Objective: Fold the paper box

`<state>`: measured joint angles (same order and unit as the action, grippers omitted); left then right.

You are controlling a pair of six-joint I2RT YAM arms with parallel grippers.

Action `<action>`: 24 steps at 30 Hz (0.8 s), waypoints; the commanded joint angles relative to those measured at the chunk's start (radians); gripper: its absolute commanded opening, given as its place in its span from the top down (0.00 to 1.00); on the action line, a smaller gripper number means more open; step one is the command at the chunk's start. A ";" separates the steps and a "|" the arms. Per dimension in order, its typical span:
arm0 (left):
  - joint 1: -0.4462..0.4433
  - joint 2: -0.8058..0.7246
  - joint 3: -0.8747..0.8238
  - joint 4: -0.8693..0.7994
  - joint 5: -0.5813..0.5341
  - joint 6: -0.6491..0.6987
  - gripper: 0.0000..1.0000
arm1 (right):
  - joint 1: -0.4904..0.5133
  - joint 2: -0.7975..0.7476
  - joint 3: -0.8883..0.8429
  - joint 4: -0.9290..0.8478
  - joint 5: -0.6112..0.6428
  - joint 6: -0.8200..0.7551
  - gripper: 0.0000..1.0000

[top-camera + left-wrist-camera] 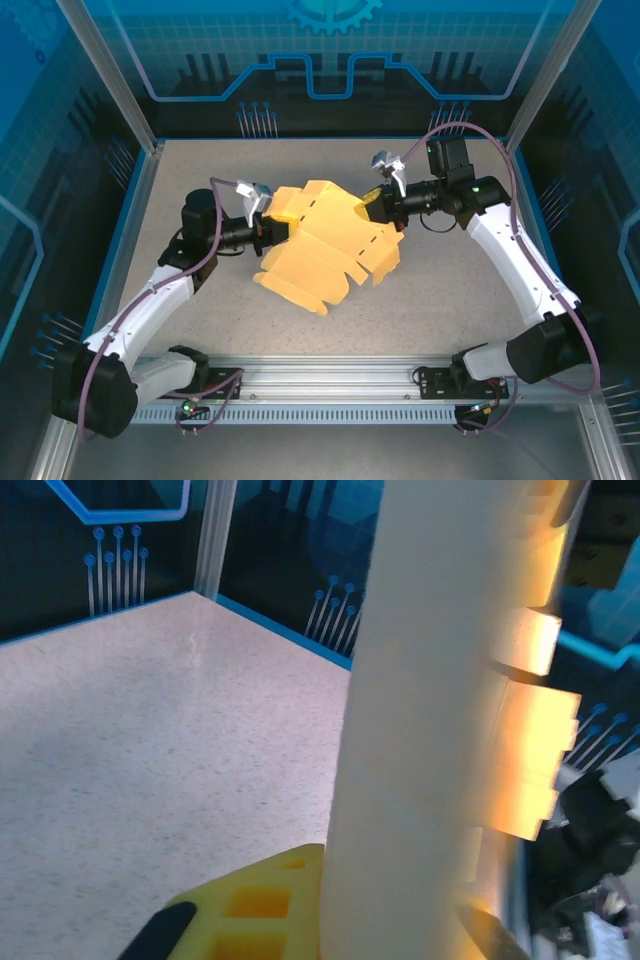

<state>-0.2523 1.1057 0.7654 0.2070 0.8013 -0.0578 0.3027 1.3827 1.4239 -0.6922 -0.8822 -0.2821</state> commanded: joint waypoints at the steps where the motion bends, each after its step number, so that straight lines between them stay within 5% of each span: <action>1: 0.007 0.000 0.031 0.085 0.047 -0.104 1.00 | -0.005 -0.038 -0.027 0.049 0.031 -0.015 1.00; 15: 0.008 0.014 0.109 -0.016 -0.021 -0.432 1.00 | 0.258 -0.240 -0.319 0.426 0.808 -0.173 1.00; 24: 0.008 0.035 0.124 -0.029 -0.033 -0.490 1.00 | 0.402 -0.251 -0.437 0.579 1.102 -0.333 1.00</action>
<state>-0.2535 1.1458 0.8276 0.1013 0.8124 -0.4850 0.6678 1.1187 1.0214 -0.1196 0.0933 -0.5610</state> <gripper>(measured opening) 0.065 0.058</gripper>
